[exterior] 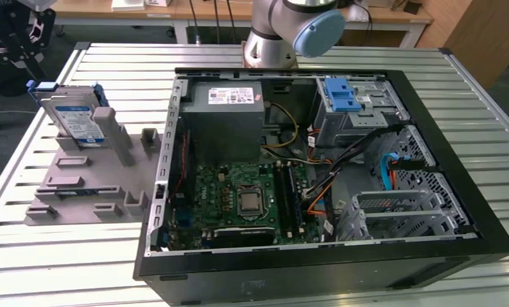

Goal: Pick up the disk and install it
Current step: 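Pick up the disk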

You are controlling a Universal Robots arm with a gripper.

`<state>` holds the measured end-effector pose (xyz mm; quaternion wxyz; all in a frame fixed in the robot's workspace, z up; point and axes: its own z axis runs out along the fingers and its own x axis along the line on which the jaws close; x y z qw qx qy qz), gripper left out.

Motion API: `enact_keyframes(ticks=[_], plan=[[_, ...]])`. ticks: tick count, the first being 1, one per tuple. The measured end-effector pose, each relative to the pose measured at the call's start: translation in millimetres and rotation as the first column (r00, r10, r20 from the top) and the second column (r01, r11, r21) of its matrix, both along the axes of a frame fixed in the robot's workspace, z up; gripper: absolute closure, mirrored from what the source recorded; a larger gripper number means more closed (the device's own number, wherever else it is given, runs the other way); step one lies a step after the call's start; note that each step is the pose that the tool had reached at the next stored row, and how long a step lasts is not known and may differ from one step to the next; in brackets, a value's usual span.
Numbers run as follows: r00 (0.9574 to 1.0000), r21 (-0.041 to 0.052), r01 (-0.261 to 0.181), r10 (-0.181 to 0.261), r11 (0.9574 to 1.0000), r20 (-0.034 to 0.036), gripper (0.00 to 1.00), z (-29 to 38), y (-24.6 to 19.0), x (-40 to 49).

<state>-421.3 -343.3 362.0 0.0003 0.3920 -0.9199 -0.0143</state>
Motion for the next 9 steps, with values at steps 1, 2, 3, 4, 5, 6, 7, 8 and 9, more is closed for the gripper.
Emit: enact_keyframes(ticks=[1, 2, 3, 4, 5, 6, 7, 8, 9], plan=[[1.0, 0.0, -0.006, 0.006, 1.0, 0.0, 0.89, 0.0, 0.0, 0.0], [0.9999, 0.0, -0.011, 0.011, 0.9999, 0.0, 0.89, 0.0, 0.0, 0.0], [0.9999, 0.0, -0.016, 0.016, 0.9999, 0.0, 0.89, 0.0, 0.0, 0.0], [0.9998, 0.0, -0.021, 0.021, 0.9998, 0.0, 0.89, 0.0, 0.0, 0.0], [0.9997, 0.0, -0.025, 0.025, 0.9997, 0.0, 0.89, 0.0, 0.0, 0.0], [0.9996, 0.0, -0.029, 0.029, 0.9996, 0.0, 0.89, 0.0, 0.0, 0.0], [0.9994, 0.0, -0.033, 0.033, 0.9994, 0.0, 0.89, 0.0, 0.0, 0.0], [0.9993, 0.0, -0.037, 0.037, 0.9993, 0.0, 0.89, 0.0, 0.0, 0.0], [0.9991, 0.0, -0.042, 0.042, 0.9991, 0.0001, 0.89, 0.0, 0.0, 0.0]])
